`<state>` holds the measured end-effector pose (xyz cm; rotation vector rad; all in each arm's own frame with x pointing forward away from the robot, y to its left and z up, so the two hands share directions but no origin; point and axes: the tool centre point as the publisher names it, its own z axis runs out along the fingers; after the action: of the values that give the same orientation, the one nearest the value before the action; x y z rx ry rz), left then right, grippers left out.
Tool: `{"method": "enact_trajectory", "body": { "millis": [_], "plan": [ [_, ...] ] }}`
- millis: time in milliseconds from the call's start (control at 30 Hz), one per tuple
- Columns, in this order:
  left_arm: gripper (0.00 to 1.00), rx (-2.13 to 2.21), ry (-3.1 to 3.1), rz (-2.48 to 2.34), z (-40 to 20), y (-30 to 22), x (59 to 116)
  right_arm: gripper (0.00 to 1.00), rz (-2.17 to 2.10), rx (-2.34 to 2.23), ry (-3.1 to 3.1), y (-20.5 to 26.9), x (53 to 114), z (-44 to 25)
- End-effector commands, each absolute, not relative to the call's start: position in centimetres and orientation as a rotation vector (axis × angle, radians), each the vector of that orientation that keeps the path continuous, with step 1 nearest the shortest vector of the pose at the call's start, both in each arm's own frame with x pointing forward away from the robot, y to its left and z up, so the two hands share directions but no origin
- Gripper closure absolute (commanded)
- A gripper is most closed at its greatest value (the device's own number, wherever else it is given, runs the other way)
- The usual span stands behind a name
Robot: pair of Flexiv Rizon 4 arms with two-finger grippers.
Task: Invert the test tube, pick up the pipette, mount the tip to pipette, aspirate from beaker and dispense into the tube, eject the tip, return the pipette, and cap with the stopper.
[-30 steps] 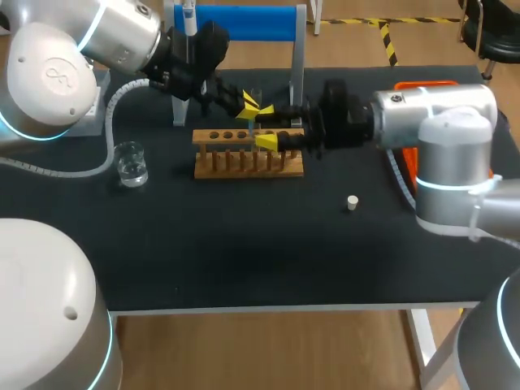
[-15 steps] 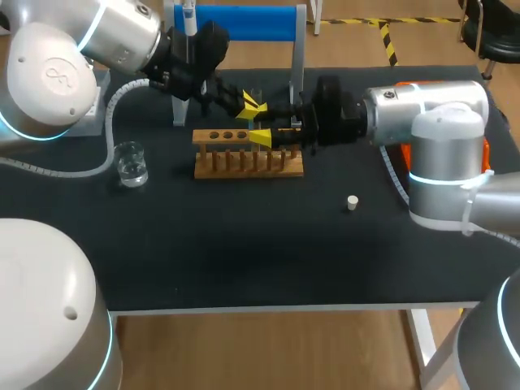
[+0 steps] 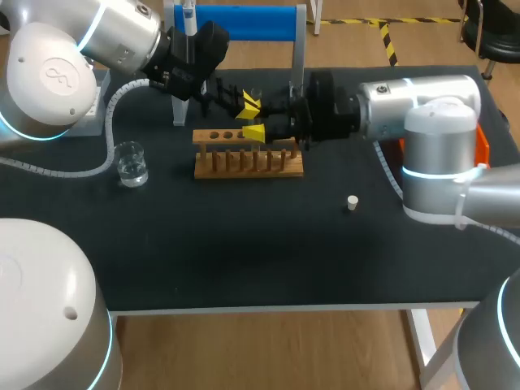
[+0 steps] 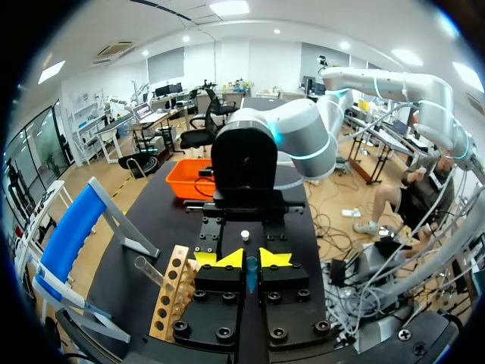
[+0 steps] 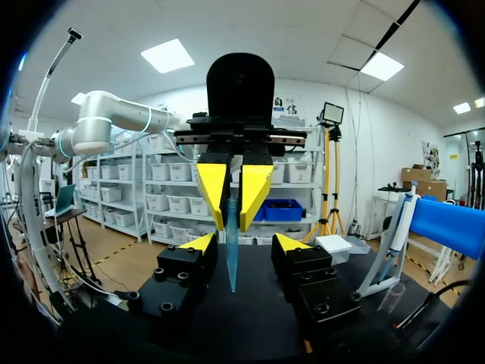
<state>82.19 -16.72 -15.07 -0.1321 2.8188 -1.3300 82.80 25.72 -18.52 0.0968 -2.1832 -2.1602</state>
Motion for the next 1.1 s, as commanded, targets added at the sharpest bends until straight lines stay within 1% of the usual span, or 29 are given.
{"method": "enact_trajectory", "body": {
  "millis": [33, 267, 400, 467, 500, 533, 800, 833, 867, 1000, 1100],
  "plan": [
    [1.0, -0.133, 2.822, -1.326, -15.0, -16.7, 82.1, 0.55, -2.156, 0.099, -2.179, 26.1, 83.1, -18.6],
    [1.0, -0.133, 2.822, -1.326, -15.0, -16.7, 82.1, 0.58, -2.157, 0.104, -2.17, 26.3, 83.1, -18.5],
    [1.0, -0.133, 2.822, -1.326, -15.0, -16.7, 82.1, 0.62, -2.16, 0.11, -2.164, 26.3, 83.0, -18.4],
    [1.0, -0.133, 2.822, -1.326, -15.0, -16.7, 82.1, 0.8, -2.162, 0.112, -2.162, 26.3, 83.0, -18.3],
    [1.0, -0.133, 2.822, -1.326, -15.0, -16.7, 82.1, 0.84, -2.162, 0.112, -2.162, 26.3, 83.0, -18.3],
    [1.0, -0.133, 2.822, -1.326, -15.0, -16.7, 82.1, 1.0, -2.162, 0.113, -2.162, 26.3, 82.9, -18.3],
    [1.0, -0.133, 2.822, -1.326, -15.0, -16.7, 82.1, 1.0, -2.164, 0.119, -2.162, 26.3, 82.8, -18.3],
    [0.82, -0.133, 2.822, -1.326, -15.0, -16.7, 82.1, 1.0, -2.164, 0.118, -2.162, 26.3, 82.8, -18.3],
    [0.0, -0.133, 2.822, -1.326, -15.0, -16.7, 82.1, 1.0, -2.165, 0.115, -2.159, 26.2, 82.7, -18.3],
    [0.0, -0.133, 2.822, -1.326, -15.0, -16.7, 82.1, 1.0, -2.165, 0.12, -2.16, 25.9, 82.5, -18.4],
    [0.0, -0.133, 2.822, -1.326, -15.0, -16.7, 82.1, 1.0, -2.155, 0.121, -2.17, 24.8, 82.1, -19.1]
  ]
}}
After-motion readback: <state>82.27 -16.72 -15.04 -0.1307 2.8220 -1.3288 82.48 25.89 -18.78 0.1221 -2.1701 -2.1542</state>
